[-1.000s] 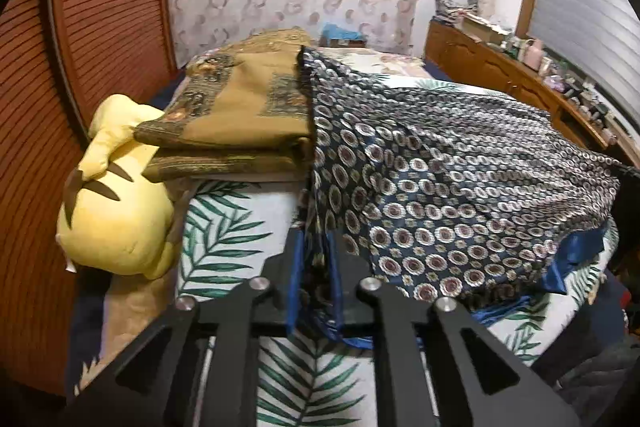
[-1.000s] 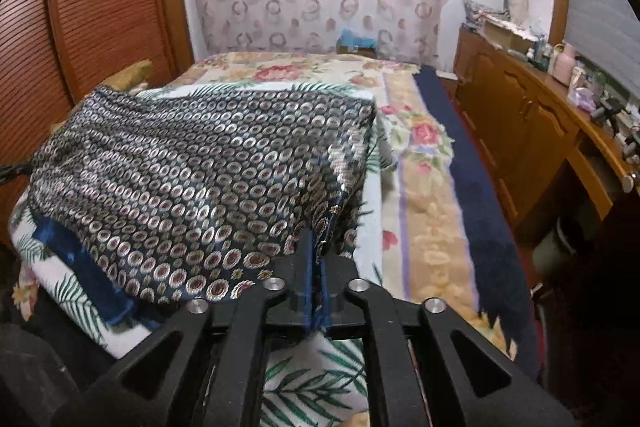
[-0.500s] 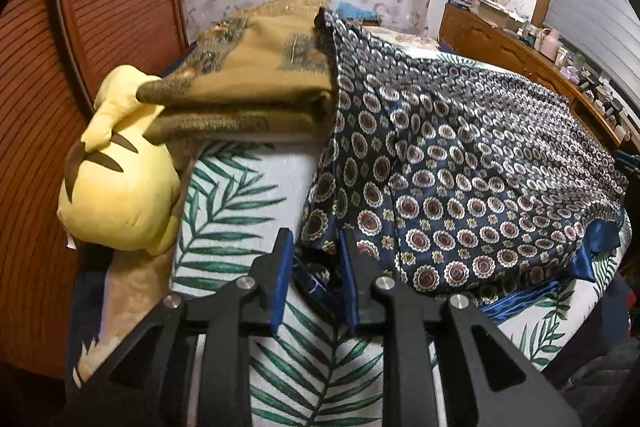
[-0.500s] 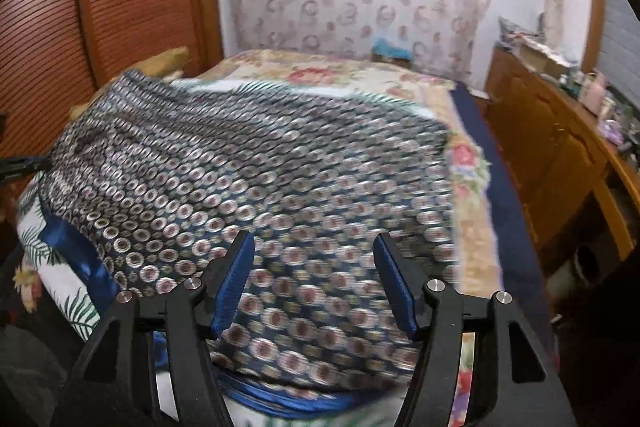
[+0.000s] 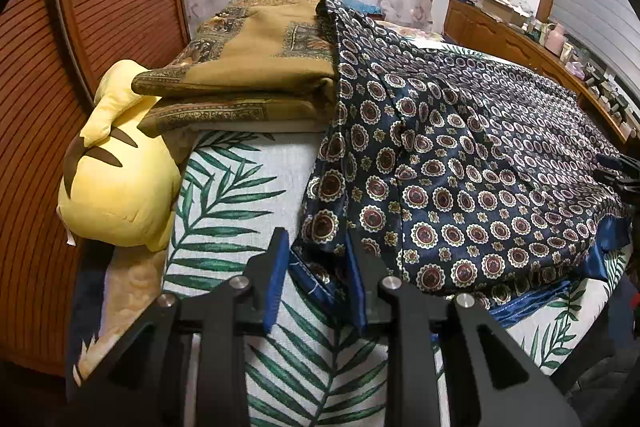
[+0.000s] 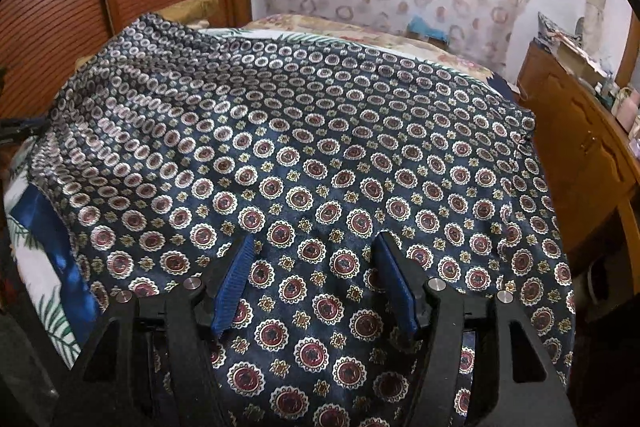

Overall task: Fold small clothes
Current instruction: 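Grasp the shirt fold edge with the left gripper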

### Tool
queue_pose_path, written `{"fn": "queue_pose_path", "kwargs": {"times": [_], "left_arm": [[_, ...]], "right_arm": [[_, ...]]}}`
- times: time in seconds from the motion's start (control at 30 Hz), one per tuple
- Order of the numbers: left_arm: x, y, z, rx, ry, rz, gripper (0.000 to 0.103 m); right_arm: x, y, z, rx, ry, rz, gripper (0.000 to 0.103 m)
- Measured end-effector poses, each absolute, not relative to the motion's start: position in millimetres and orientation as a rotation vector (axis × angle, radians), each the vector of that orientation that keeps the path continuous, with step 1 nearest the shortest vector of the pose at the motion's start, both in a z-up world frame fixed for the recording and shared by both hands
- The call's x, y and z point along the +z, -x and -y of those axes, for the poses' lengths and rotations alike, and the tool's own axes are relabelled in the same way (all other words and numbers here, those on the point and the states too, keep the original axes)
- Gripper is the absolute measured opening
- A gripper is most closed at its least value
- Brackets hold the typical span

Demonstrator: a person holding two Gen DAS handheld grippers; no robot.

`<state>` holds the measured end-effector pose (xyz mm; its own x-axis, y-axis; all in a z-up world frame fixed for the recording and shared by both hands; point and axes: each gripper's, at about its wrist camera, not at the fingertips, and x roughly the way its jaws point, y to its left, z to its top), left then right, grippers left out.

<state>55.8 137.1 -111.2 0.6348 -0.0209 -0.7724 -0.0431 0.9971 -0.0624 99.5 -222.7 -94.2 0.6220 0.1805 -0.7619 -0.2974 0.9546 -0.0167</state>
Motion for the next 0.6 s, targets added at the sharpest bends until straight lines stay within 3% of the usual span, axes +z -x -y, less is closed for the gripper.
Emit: {"fn": "queue_pose_path", "kwargs": {"times": [0.6], "left_arm": [[-112.4,-59.5,-138.7,0.042,0.114,-0.869,0.026]], "right_arm": [[-95.5,-98.0,227.2,0.279,0.119,-0.855,0.066]]}}
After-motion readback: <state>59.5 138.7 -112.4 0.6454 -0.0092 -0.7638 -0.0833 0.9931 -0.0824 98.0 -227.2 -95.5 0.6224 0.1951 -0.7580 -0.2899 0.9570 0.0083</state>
